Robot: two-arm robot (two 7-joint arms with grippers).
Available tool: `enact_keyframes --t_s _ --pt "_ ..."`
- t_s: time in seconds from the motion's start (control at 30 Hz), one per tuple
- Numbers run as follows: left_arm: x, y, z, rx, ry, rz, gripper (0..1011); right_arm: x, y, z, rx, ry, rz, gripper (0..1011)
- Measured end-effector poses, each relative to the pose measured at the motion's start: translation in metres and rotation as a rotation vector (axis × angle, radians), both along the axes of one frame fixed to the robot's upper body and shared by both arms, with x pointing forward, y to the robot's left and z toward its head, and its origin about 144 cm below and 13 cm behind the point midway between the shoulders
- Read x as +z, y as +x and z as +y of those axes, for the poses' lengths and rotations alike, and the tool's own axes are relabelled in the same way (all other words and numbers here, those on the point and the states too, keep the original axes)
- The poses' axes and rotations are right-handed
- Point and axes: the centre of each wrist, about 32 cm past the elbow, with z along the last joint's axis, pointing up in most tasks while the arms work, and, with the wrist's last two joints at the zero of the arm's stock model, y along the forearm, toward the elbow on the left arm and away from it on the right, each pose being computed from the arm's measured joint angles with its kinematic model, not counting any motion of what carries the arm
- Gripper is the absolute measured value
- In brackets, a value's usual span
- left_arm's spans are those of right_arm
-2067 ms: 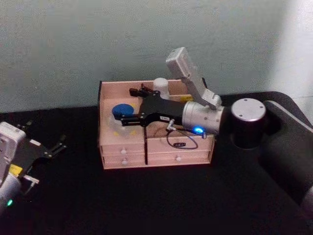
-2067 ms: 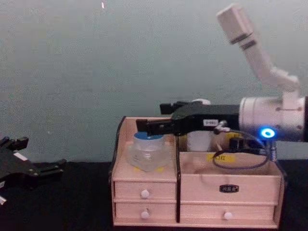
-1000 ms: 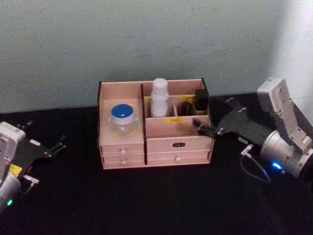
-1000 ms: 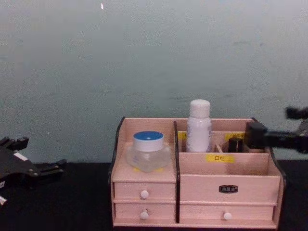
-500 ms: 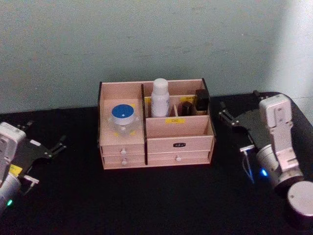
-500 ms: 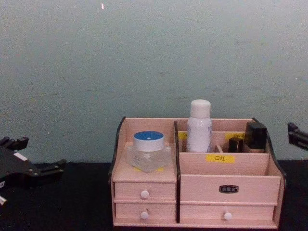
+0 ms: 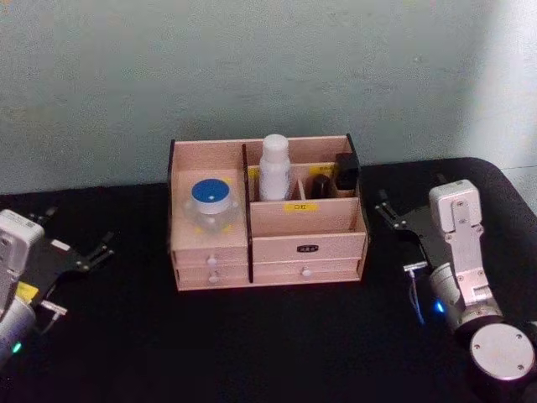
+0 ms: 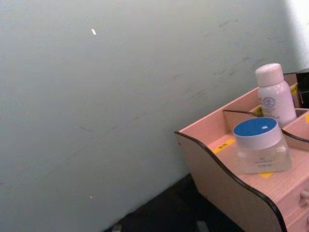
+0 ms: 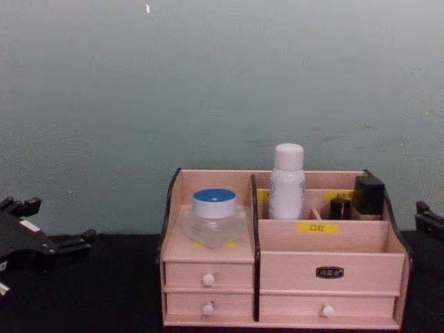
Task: Pick up the facial cleanser and watermelon frost from the table and place them into the tiered storage box.
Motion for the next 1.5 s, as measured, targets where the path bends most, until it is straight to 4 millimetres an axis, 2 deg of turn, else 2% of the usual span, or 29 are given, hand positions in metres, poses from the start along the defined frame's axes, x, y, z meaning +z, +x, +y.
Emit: enact_keyframes --t_s 1.5 --pt "0.0 0.0 0.0 0.0 0.0 0.0 1001 0.0003 0.0003 0.0007 0.006 0.0 0.003 1003"
